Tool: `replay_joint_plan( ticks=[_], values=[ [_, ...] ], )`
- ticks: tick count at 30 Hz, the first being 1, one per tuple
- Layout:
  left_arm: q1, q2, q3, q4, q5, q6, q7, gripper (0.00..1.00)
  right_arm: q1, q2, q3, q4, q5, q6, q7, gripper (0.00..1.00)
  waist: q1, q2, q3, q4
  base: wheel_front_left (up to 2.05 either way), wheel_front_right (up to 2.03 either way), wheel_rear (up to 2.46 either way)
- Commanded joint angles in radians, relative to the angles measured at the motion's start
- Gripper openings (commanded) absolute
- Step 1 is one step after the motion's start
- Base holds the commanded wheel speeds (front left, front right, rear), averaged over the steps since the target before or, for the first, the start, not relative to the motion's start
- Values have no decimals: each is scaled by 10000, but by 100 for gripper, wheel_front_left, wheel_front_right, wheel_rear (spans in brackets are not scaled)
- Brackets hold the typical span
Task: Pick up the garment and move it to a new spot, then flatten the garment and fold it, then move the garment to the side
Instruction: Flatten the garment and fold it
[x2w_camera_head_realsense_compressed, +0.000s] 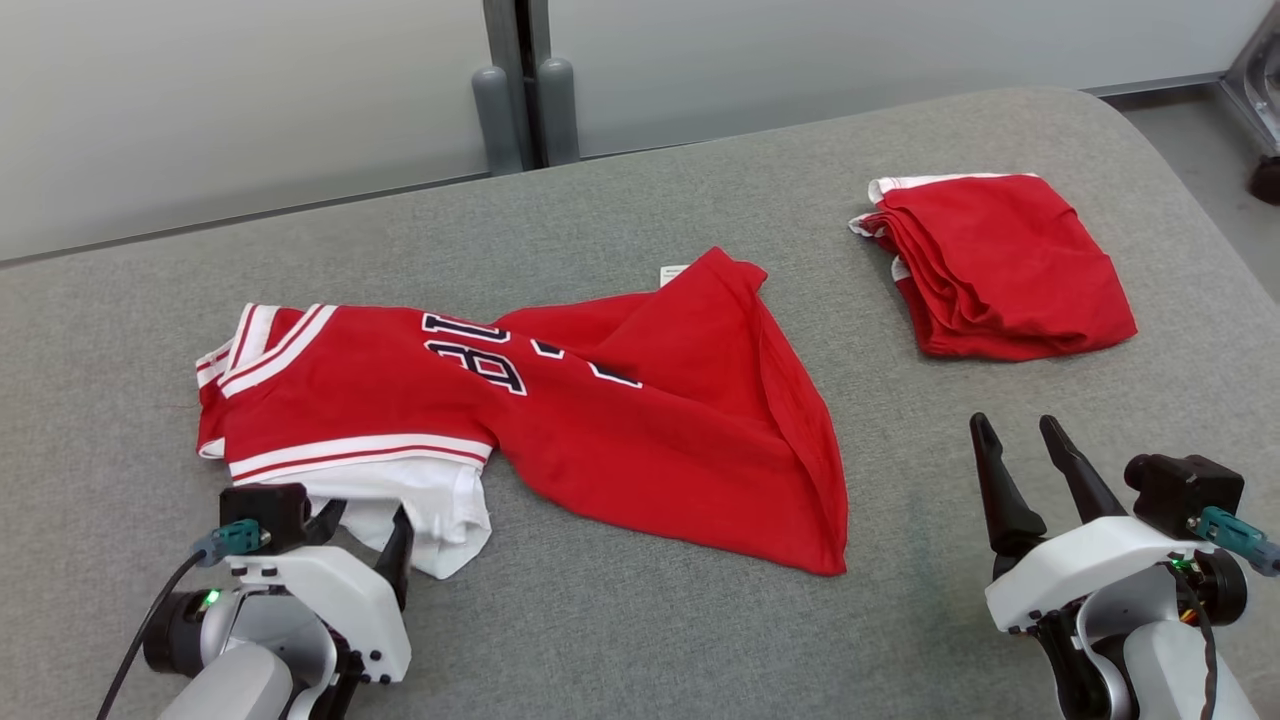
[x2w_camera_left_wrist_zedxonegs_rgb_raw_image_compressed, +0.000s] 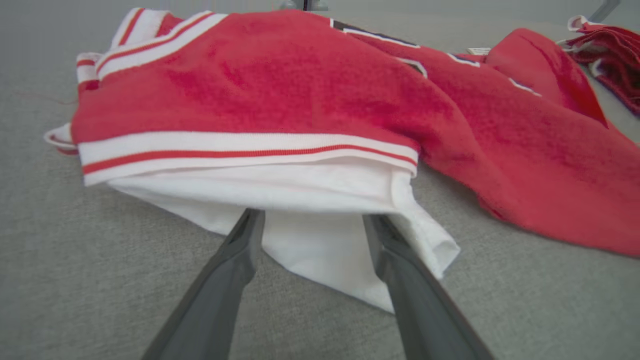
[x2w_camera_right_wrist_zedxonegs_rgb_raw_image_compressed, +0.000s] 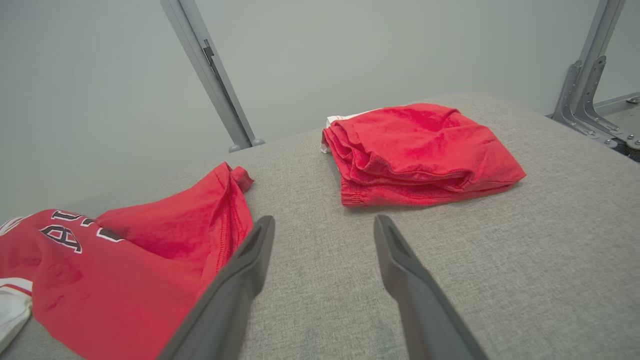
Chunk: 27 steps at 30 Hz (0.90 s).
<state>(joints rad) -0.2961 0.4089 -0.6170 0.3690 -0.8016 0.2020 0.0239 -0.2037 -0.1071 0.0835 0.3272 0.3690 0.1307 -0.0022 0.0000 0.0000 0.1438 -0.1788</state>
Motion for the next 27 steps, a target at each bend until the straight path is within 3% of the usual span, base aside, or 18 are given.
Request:
replay_joint_plan(
  ticks=[1,16,20,21,22,24,25,27],
  values=[
    [-145,35,-6,-65,75,-24,-32,100,38,-16,-3,-26,-41,0,-21,100,0,0,6,-43,0,0,0],
    [-698,27,-459,113,130,-179,862,100,-132,49,-15,25,48,0,-178,100,0,0,353,-467,0,0,0],
    [-845,86,-684,273,354,4,1117,100,-167,92,-16,59,31,0,-217,100,0,0,426,-474,0,0,0],
    [-877,93,-739,350,392,27,1197,89,-186,101,-9,74,34,0,-227,100,0,0,439,-470,0,0,0],
    [-864,98,-799,424,424,46,1278,65,-202,105,-13,89,38,0,-248,100,0,0,448,-461,0,0,0],
    [-887,107,-892,521,471,66,1383,29,-197,114,-25,118,45,0,-278,100,0,0,456,-429,0,0,0],
    [-904,107,-918,534,482,61,1411,0,-198,117,-42,138,45,0,-281,100,0,0,455,-403,0,0,0],
    [-917,99,-910,521,498,81,1363,0,-202,119,-62,155,42,0,-293,100,0,0,446,-372,0,0,0]
  ],
)
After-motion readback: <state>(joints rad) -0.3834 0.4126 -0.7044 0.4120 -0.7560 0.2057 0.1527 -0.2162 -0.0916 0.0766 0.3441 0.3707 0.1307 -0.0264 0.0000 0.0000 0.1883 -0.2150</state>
